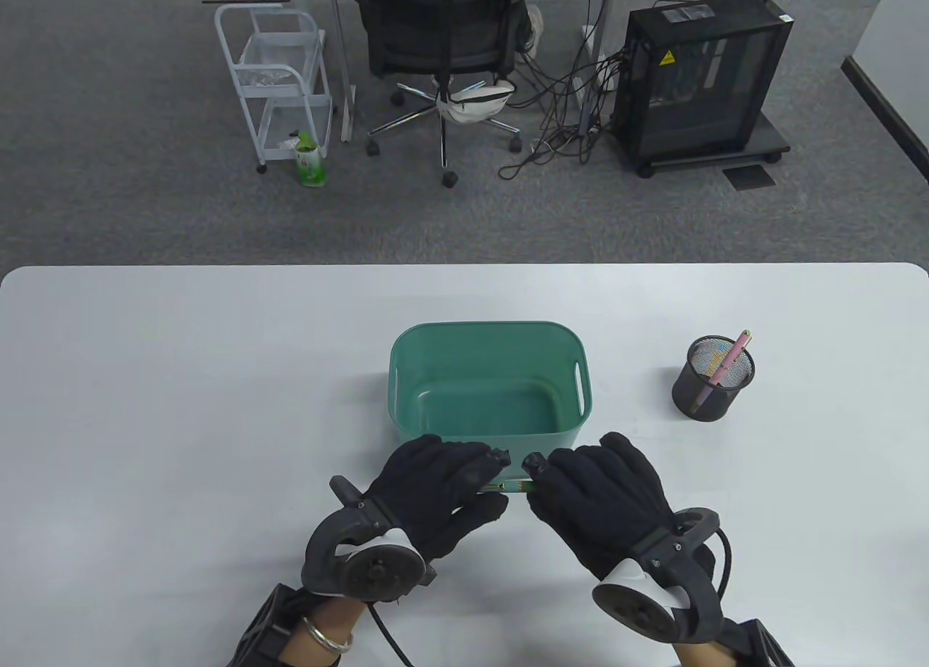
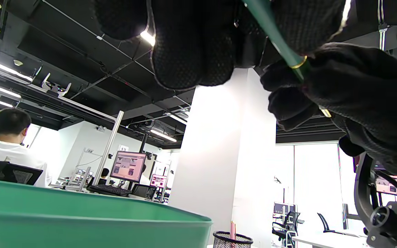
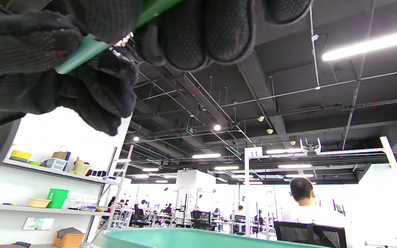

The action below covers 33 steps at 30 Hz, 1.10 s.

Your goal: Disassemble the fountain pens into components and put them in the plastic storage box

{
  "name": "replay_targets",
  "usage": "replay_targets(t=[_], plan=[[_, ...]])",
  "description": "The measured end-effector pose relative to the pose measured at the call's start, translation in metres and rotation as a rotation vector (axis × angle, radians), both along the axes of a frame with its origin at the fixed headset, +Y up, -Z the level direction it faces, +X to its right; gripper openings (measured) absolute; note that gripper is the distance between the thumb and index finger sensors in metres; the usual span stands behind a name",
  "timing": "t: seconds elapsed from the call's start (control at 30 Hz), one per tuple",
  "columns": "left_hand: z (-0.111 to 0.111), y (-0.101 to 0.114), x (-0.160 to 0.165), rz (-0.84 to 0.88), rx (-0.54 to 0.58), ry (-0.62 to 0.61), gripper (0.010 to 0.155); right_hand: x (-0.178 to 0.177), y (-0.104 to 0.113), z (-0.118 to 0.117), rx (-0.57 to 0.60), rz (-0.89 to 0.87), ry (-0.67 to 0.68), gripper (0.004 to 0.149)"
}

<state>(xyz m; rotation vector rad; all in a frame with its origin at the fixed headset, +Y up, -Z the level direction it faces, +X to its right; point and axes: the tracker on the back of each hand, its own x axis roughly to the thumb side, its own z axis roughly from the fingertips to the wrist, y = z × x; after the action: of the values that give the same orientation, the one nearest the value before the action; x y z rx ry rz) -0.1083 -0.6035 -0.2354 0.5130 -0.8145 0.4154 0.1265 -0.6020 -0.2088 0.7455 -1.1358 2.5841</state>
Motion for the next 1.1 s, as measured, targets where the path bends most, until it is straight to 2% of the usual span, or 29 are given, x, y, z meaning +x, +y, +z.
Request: replay_targets(t=[0.27,0.43,0.63,0.77,1.1], plan=[[0.0003,0.0017,-0.0012,0.005,0.001,-0.075,0.047,-0.0015,-0.0006,-0.0011,-0.035,0.010,0.027,0.042],[0.0042,0.0021,0.0014,-0.018,0.092,-0.066,0.046,0.0037,0.0004,-0.0075,-0.128,-0.025,0.090,0.042],[0.0011,0.0056,-0.0035,0.023,0.032,-0.121,0.047,0.0020,0.0029,-0.0021,-0.036,-0.017,0.085,0.042],[0.0021,0.0061,-0.0034,0.022,0.039,-0.117,0.047,0.0034,0.0044,-0.0025,-0.068,-0.030,0.104,0.042],[-0.0012,0.0066,-0.0059,0.036,-0.006,-0.146,0.047,0.0037,0.0051,0.0000,-0.024,-0.033,0.104,0.042]])
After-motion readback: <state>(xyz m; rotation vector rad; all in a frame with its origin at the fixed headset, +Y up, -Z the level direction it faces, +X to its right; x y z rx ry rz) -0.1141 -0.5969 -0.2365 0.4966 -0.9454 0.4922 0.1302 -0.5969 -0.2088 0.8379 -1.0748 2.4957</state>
